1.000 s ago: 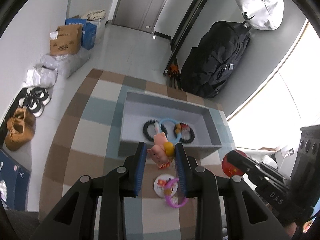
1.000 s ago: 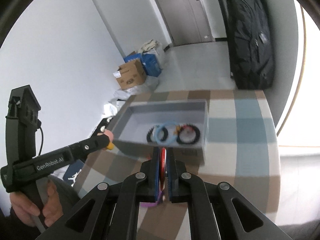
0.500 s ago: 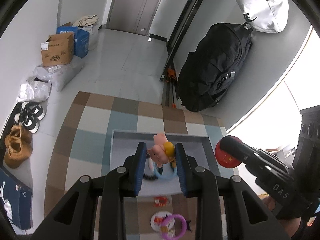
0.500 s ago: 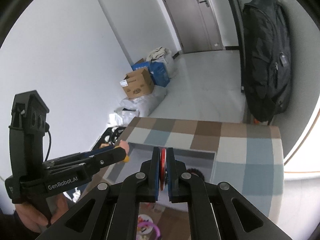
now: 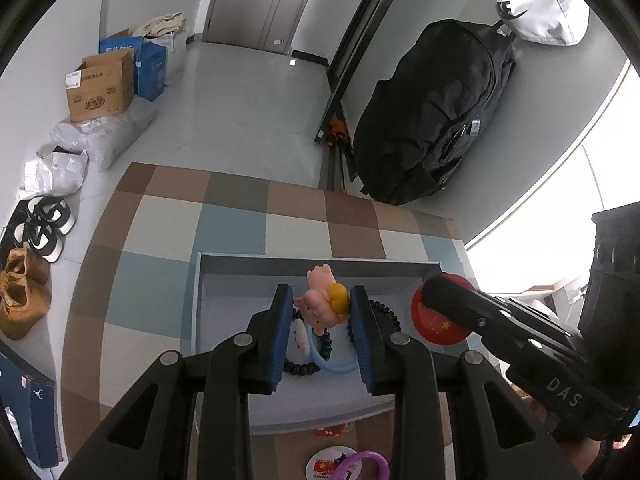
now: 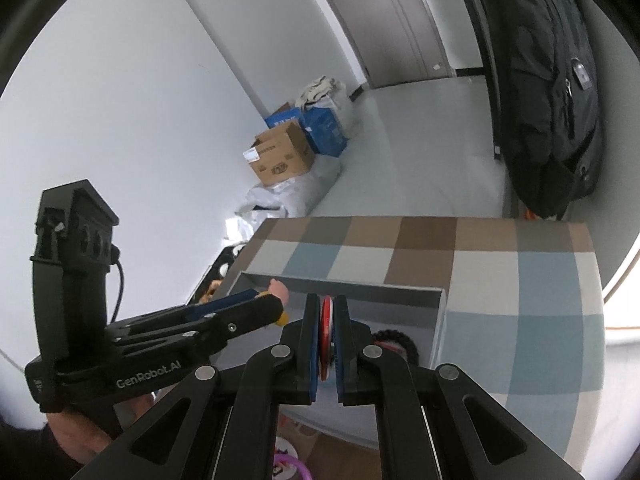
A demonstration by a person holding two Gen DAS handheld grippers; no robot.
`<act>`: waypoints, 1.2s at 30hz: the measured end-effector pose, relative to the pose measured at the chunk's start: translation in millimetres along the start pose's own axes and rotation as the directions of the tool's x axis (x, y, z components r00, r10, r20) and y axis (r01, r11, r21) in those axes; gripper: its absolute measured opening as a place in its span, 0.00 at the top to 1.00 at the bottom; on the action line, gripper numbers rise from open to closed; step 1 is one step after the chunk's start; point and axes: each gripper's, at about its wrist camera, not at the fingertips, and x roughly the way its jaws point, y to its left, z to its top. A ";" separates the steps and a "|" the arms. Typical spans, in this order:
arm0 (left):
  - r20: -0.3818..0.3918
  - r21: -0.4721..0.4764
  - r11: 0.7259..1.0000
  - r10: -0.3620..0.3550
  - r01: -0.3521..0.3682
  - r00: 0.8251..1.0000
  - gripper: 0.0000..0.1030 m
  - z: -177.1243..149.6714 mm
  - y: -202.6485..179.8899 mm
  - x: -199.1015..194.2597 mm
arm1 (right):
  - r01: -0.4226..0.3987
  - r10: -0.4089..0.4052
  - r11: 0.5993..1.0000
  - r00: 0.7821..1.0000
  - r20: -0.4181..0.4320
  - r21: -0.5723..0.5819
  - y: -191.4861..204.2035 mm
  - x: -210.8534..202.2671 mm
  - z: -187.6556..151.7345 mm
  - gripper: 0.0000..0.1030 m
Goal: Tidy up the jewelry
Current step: 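Carry the pig and red rattle over the gray box and open both grippers, then withdraw both grippers from the box back toward the remaining toys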
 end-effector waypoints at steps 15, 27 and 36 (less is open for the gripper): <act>-0.001 0.028 0.999 -0.029 0.029 1.000 0.60 -0.5 -8.5 6.5 | 0.026 -0.026 1.000 0.999 0.025 0.002 -4.3 0.0 7.3 0.63; 0.029 -0.091 0.996 -0.005 0.008 1.000 0.41 1.2 13.9 -2.7 | 0.024 -0.036 0.996 0.990 0.134 0.084 -23.0 -34.5 9.8 0.33; 0.058 -0.048 0.995 0.091 -0.089 0.994 0.41 -7.0 6.3 -13.5 | 0.040 -0.055 0.993 0.988 0.144 0.107 -26.0 -39.3 1.7 0.19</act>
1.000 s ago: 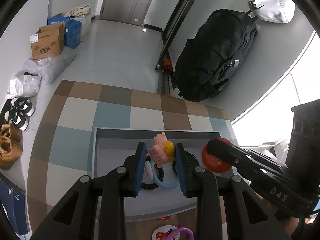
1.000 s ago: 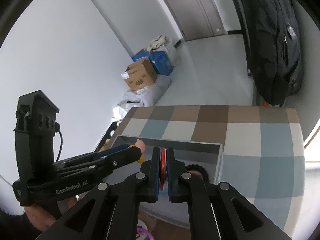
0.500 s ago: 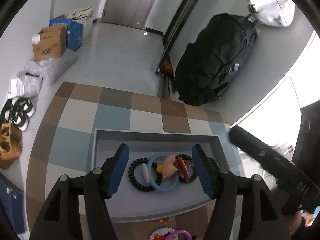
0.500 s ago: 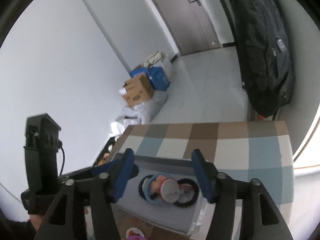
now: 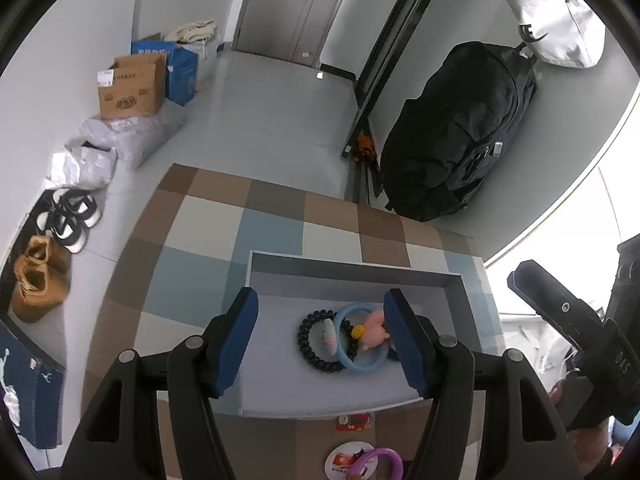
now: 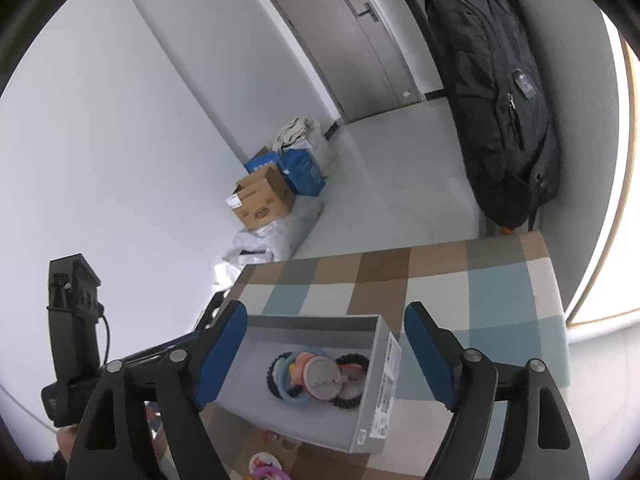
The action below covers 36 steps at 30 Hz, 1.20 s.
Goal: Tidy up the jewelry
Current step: 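Withdraw both grippers from the box back toward the remaining toys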
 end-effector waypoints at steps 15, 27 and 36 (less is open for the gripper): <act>0.042 0.042 0.997 0.057 -0.058 0.998 0.29 -25.1 -3.1 -29.3 | 0.038 -0.034 0.998 0.997 0.068 -0.047 7.0 -33.2 -22.3 0.00; 0.053 0.048 0.991 0.121 -0.124 0.991 0.20 -47.6 -2.3 -43.3 | 0.073 -0.072 0.991 0.997 0.013 -0.109 15.3 -37.7 -48.9 0.00; 0.034 0.045 0.992 0.116 -0.118 0.993 0.20 -68.1 -3.5 -48.0 | 0.087 -0.090 0.991 0.996 -0.026 -0.101 14.3 -44.3 -69.7 0.00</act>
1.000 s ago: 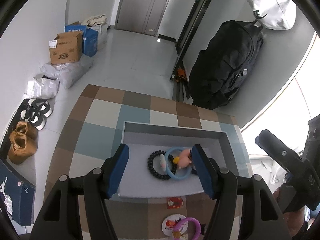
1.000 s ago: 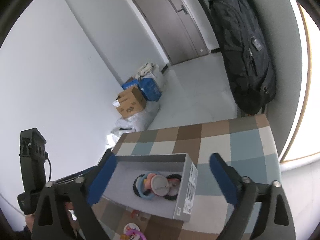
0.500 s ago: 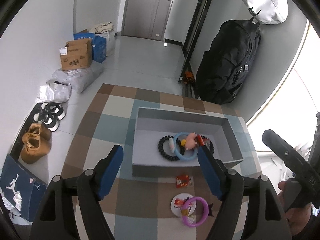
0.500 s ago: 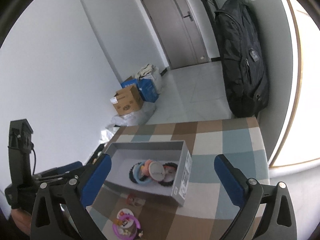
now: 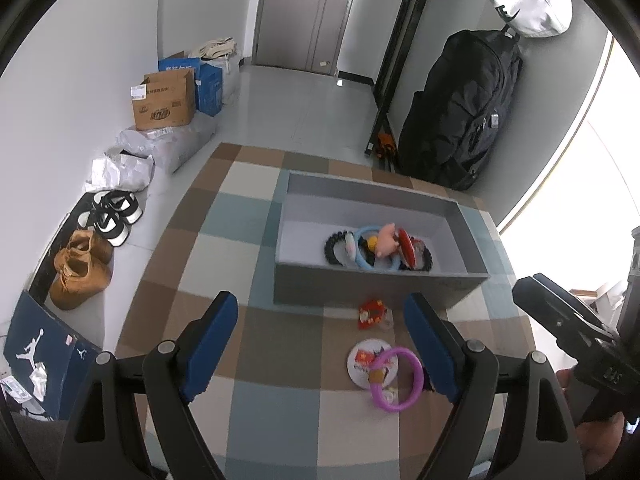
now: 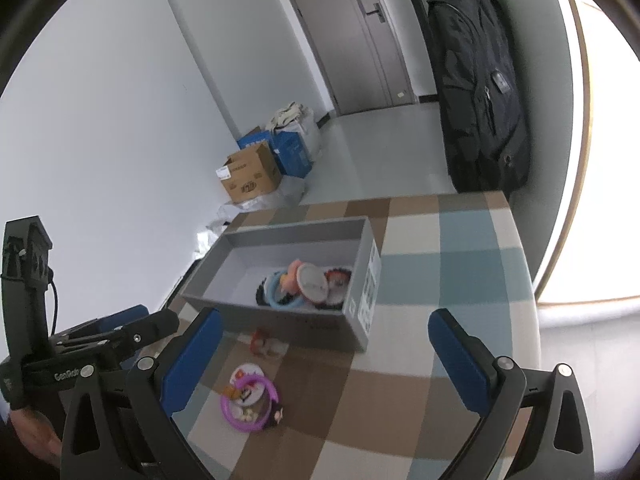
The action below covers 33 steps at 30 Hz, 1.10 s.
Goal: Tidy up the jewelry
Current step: 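Withdraw both grippers from the box back toward the remaining toys, then grasp the purple ring teether with the left gripper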
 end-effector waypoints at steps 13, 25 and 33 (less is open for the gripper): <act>-0.096 0.048 0.998 -0.035 0.040 0.995 0.20 -26.8 -13.6 14.5 | 0.029 -0.027 0.999 0.998 -0.056 0.046 -6.4 -2.5 -19.2 0.00; -0.178 0.104 0.993 -0.044 0.063 0.983 0.44 -34.4 -29.6 31.0 | 0.038 -0.032 0.996 0.997 -0.077 0.075 -11.2 -4.1 -22.5 0.00; -0.195 0.101 0.992 -0.051 0.072 0.980 0.75 -36.2 -30.7 35.4 | 0.033 -0.027 0.996 0.996 -0.084 0.077 -10.6 -2.2 -23.3 0.00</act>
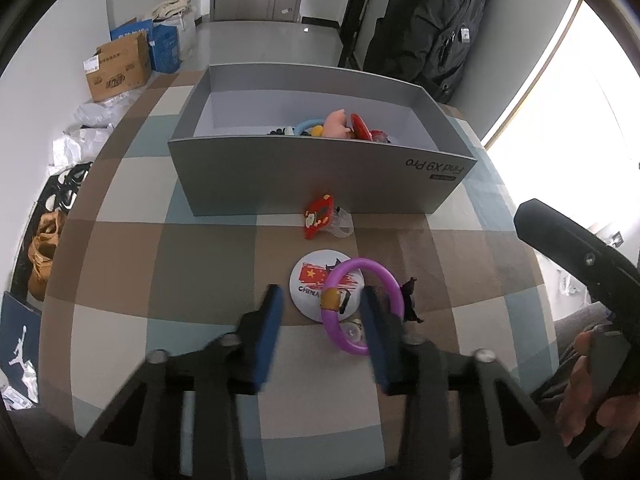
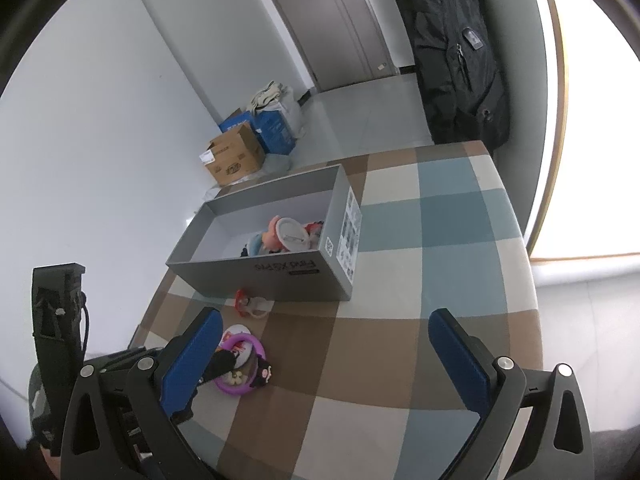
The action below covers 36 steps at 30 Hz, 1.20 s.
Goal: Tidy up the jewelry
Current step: 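Grasp the purple ring teether with the left gripper, then lift the purple ring with the left gripper while the right gripper grasps the black Kuromi figure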
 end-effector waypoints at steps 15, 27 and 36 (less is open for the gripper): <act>0.001 0.023 1.000 -0.012 0.012 1.000 0.95 6.6 -1.6 -2.2 | -0.006 0.006 1.000 1.000 -0.003 0.021 -2.9 -1.0 1.5 0.00; 0.082 -0.033 0.992 -0.119 0.122 0.989 0.95 14.5 4.7 -30.8 | 0.005 -0.004 0.997 1.000 -0.013 0.080 -14.5 0.4 0.9 0.00; 0.174 -0.133 0.972 -0.170 0.194 0.970 0.95 31.0 31.1 -53.8 | -0.011 0.014 0.997 0.999 -0.031 0.074 -8.7 7.0 -1.5 0.00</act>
